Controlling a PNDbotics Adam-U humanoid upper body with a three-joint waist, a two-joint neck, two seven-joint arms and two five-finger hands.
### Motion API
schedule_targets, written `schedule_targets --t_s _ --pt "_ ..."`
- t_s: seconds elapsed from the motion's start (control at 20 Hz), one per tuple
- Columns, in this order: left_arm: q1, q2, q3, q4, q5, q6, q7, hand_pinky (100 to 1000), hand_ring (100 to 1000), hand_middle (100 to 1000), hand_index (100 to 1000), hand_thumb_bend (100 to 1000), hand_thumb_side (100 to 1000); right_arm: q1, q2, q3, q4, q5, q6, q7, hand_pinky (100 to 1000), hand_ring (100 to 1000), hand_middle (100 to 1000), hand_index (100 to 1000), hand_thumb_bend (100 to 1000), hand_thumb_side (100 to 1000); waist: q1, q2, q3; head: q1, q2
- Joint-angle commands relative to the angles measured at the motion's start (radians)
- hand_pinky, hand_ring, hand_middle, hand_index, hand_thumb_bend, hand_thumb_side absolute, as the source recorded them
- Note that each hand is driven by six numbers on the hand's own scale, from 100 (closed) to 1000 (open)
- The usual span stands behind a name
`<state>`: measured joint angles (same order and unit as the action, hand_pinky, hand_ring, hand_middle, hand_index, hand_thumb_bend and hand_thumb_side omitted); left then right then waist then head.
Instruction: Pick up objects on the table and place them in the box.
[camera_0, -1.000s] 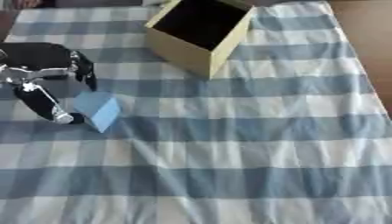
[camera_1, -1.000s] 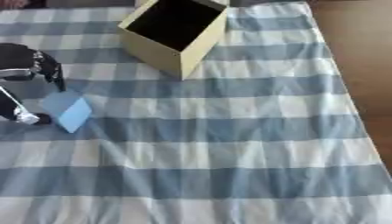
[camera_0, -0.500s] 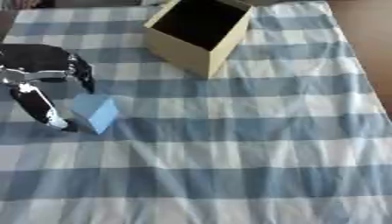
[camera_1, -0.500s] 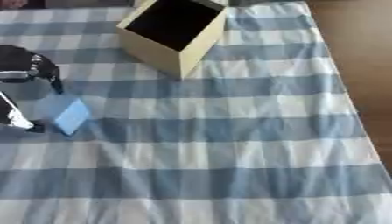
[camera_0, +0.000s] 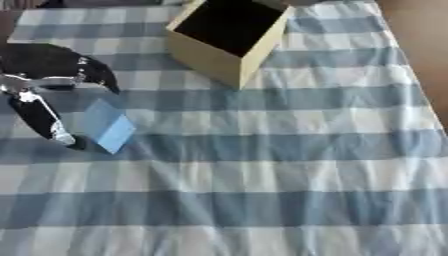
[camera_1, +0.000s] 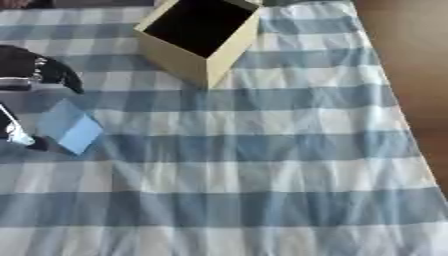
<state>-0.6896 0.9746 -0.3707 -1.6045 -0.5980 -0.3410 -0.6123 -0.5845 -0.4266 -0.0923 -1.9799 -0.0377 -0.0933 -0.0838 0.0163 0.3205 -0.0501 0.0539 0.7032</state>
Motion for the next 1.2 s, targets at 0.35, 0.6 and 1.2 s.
schedule_targets --t_s 0.35,0.6,1.2 --pt "-0.041 0.027 0.02 -0.008 0.013 0.012 -0.015 636 782 795 866 649 369 -0.009 -0.011 -0.008 -0.017 -0.007 -0.002 0.003 732 748 716 849 100 954 0.0 -0.013 -0.004 0.005 -0.004" --pt "-0.039 0.016 0.002 0.032 -0.022 -0.007 -0.053 645 789 811 872 673 377 -0.011 -0.01 -0.011 -0.02 -0.01 -0.003 -0.001 732 748 717 849 100 954 -0.001 -0.01 -0.01 0.004 -0.003" --pt "-0.06 -0.034 -0.013 0.128 -0.035 -0.027 -0.074 631 780 792 861 620 407 -0.011 -0.004 -0.016 -0.02 -0.013 -0.002 -0.015 733 750 718 849 100 953 -0.002 -0.006 -0.015 0.008 -0.004"
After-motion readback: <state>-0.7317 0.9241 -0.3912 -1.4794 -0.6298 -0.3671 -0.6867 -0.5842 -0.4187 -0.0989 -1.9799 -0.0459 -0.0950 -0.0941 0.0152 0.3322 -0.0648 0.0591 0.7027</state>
